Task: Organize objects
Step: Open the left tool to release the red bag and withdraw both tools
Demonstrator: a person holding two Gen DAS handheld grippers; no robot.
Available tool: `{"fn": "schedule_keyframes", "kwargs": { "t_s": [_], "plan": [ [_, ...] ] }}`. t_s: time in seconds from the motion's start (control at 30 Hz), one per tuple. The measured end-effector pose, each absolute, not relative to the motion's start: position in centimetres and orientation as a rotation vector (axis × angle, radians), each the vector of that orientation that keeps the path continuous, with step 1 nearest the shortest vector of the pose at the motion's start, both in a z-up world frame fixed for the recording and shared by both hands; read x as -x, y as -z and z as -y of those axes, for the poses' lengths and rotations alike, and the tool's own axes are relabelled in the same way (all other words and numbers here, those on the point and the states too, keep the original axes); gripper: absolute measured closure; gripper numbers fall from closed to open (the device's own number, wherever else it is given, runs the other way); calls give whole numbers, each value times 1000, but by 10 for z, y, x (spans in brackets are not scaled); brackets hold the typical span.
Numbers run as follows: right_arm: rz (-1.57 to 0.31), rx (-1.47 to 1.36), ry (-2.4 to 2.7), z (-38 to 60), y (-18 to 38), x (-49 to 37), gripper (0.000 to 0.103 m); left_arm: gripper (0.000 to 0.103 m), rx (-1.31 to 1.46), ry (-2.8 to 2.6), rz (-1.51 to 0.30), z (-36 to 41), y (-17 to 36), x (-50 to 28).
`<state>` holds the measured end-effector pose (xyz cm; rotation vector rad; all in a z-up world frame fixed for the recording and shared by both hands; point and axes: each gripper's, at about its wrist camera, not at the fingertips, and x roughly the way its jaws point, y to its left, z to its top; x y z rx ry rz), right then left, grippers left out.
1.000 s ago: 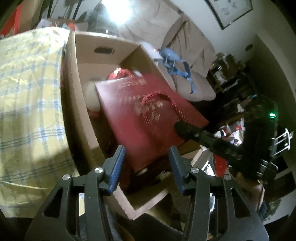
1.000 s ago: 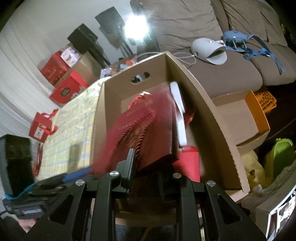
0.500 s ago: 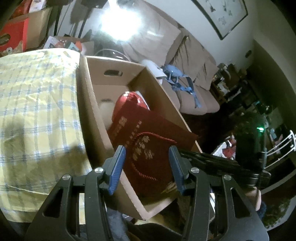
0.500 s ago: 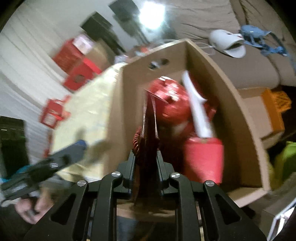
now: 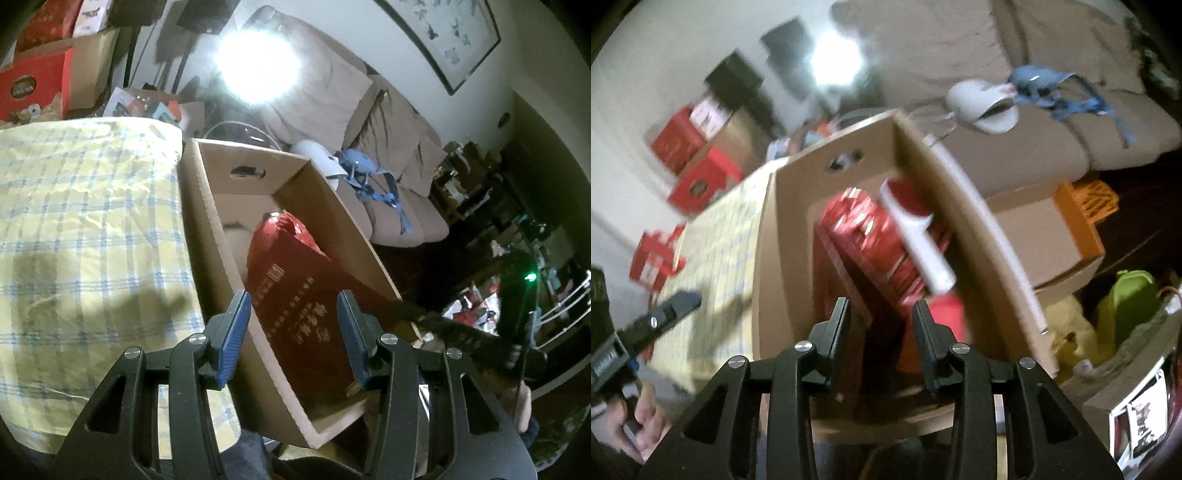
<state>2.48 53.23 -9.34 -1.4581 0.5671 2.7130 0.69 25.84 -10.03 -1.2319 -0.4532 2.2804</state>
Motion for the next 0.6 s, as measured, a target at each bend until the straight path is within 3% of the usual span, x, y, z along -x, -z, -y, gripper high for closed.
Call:
{"fn": "schedule_keyframes", "kwargs": {
  "t_s": [0.3, 0.6],
  "plan": [
    [-585, 1356, -2668, -553, 83, -31, 66, 58, 1185, -2355, 429, -244, 91, 0],
    [-514, 1197, -2836, -520, 40, -44, 64, 53, 1054, -2558, 252, -225, 66, -1]
  ]
}}
